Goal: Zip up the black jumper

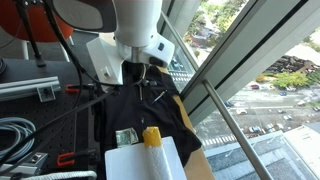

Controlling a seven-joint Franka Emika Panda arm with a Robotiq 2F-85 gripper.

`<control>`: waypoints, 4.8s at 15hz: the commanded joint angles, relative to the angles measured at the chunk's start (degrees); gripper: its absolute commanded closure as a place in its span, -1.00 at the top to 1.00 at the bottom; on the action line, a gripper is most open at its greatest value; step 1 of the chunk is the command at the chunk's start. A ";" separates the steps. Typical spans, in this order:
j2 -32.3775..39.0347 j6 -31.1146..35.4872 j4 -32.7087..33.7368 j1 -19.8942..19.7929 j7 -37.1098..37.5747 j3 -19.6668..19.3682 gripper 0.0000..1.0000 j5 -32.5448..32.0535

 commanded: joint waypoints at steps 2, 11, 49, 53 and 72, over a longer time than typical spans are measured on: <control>13.07 0.84 8.70 -2.16 -6.61 0.08 1.00 4.05; 31.06 5.52 21.49 -13.58 -1.31 10.82 1.00 -9.61; 38.91 7.34 25.80 -14.58 19.75 9.84 -0.90 -31.05; 39.08 7.05 26.32 -15.48 19.64 10.02 -1.00 -30.98; 37.27 6.51 25.33 -10.41 20.39 11.23 -0.48 -32.04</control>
